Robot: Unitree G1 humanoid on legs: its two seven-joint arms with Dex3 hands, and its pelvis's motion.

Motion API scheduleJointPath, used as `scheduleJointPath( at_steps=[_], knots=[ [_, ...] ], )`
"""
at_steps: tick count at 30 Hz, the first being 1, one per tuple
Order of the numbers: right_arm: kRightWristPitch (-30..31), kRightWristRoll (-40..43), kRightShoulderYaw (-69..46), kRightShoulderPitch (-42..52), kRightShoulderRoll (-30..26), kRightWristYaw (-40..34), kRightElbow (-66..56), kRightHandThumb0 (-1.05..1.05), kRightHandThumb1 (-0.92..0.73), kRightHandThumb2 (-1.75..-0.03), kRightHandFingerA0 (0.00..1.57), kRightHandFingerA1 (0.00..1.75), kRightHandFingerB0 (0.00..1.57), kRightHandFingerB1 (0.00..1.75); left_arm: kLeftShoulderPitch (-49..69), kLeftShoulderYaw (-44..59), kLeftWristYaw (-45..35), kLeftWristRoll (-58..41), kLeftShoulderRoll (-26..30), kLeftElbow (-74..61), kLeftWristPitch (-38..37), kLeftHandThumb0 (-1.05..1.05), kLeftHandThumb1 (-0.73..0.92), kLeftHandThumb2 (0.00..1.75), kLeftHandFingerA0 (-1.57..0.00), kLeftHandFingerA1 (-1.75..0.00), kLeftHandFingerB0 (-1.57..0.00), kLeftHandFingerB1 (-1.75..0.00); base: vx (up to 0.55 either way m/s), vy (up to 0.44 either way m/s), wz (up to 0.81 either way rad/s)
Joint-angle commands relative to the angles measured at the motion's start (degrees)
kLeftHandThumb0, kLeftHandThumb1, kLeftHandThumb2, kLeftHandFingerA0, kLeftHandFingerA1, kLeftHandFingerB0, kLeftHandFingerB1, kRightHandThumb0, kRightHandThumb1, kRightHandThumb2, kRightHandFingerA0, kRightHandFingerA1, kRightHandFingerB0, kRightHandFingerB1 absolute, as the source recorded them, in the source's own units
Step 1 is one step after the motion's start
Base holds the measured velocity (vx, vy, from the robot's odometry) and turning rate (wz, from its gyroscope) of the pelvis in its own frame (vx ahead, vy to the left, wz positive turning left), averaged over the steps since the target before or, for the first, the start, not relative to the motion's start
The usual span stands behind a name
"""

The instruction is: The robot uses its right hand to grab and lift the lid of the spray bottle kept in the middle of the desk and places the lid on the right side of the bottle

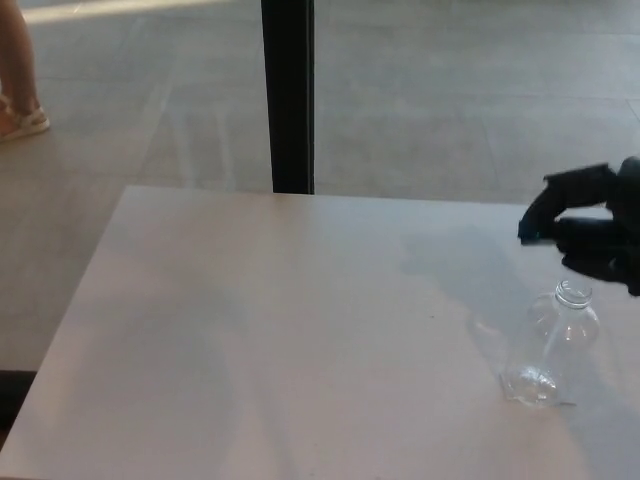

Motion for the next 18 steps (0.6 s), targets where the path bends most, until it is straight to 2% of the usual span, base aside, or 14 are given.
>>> scheduleJointPath(
  at_steps=[1, 2, 3, 4, 5, 8, 9, 10, 11, 13, 14, 15, 18],
  knots=[
    [3.1, 5.3, -4.3, -5.8, 1.1, 4.3, 2.3, -0.18, -0.60, -0.98, 0.98, 1.48, 0.91, 0.94, 0.2, 0.1, -0.3, -0.7, 0.7, 0.4, -1.5, -0.92, 0.92, 0.68, -0.56, -0.49, -0.39, -0.39, 0.00, 0.000, 0.00],
    [3.0, 5.8, -4.8, -7.1, 1.0, 4.9, 3.5, -0.17, -0.63, -0.93, 0.91, 1.57, 0.90, 0.90, 0.4, 0.0, -0.7, -0.7, 0.9, 0.1, -1.6, -0.92, 0.92, 0.68, -0.56, -0.50, -0.38, -0.39, 0.00, 0.000, 0.00],
    [2.6, 6.3, -5.2, -8.0, 1.0, 5.3, 4.5, -0.18, -0.64, -0.92, 0.90, 1.59, 0.90, 0.90, 0.4, 0.1, -0.8, -0.9, 0.9, 0.0, -1.4, -0.91, 0.73, 1.14, -0.52, -0.61, -0.33, -0.52, 0.00, 0.000, 0.00],
    [2.0, 7.6, -6.5, -10.7, 0.8, 5.8, 7.1, -0.18, -0.64, -0.94, 0.92, 1.57, 0.91, 0.95, 0.4, 0.2, -0.8, -1.1, 0.9, 0.0, -1.1, -0.97, 0.78, 1.15, -0.49, -0.59, -0.32, -0.51, 0.00, 0.000, 0.00],
    [3.0, 7.8, -7.1, -11.7, 0.8, 6.1, 6.9, -0.18, -0.60, -0.98, 0.91, 1.57, 0.92, 0.99, 0.4, 0.5, -0.7, -1.3, 0.9, 0.2, -1.0, -0.87, 0.72, 1.12, -0.50, -0.61, -0.32, -0.52, 0.00, 0.000, 0.00],
    [4.6, 7.8, -7.8, -13.2, 0.8, 7.2, 6.4, -0.19, -0.59, -0.99, 0.90, 1.59, 0.92, 1.01, 0.4, 0.6, -0.7, -1.4, 1.0, 0.4, -1.1, -0.92, 0.75, 1.14, -0.52, -0.61, -0.33, -0.52, 0.00, 0.000, 0.00],
    [7.9, 9.0, -9.2, -13.9, 0.4, 8.8, 4.0, -0.18, -0.56, -1.04, 0.91, 1.54, 0.92, 1.01, 0.5, 0.6, -1.3, -1.5, 1.0, 0.4, -1.0, -0.94, 0.78, 1.15, -0.49, -0.60, -0.32, -0.51, 0.00, 0.000, 0.00],
    [8.6, 9.8, -9.9, -14.2, 0.4, 9.1, 3.3, -0.18, -0.56, -1.04, 0.91, 1.54, 0.92, 1.01, 0.5, 0.6, -1.4, -1.5, 1.0, 0.3, -1.0, -0.94, 0.78, 1.15, -0.49, -0.60, -0.32, -0.51, 0.00, 0.000, 0.00],
    [7.7, 11.7, -11.8, -15.0, -0.3, 9.6, 3.7, -0.13, -0.56, -1.02, 0.91, 1.47, 0.91, 0.97, 0.4, 0.6, -1.2, -1.5, 1.0, 0.4, -0.9, -0.92, 0.77, 1.15, -0.47, -0.59, -0.31, -0.51, 0.00, 0.000, 0.00],
    [7.8, 12.1, -12.7, -16.2, -0.3, 10.2, 4.6, -0.15, -0.57, -1.03, 0.92, 1.45, 0.93, 0.98, 0.6, 0.8, -1.3, -1.6, 1.1, 0.5, -1.1, -0.86, 0.73, 1.14, -0.46, -0.59, -0.27, -0.50, 0.00, 0.000, 0.00],
    [9.7, 12.4, -13.5, -16.9, -0.4, 10.6, 4.7, -0.15, -0.56, -1.03, 0.91, 1.43, 0.94, 0.95, 0.7, 0.9, -1.4, -1.8, 1.2, 0.3, -0.9, -0.91, 0.92, 0.68, -0.52, -0.49, -0.37, -0.39, 0.00, 0.000, 0.00],
    [11.9, 13.6, -15.4, -16.8, -0.2, 10.2, 4.2, -0.12, -0.55, -1.01, 0.91, 1.44, 0.96, 0.94, 0.7, 0.8, -1.2, -1.6, 1.2, 0.4, -0.9, -0.90, 0.92, 0.68, -0.54, -0.49, -0.37, -0.38, 0.00, 0.000, 0.00],
    [11.6, 15.1, -17.7, -16.7, 0.0, 10.1, 5.2, -0.09, -0.53, -1.05, 0.90, 1.44, 0.95, 0.97, 0.6, 0.8, -1.2, -1.7, 1.1, 0.4, -1.0, -0.91, 0.92, 0.68, -0.53, -0.49, -0.37, -0.39, 0.00, 0.000, 0.00]
  ],
)
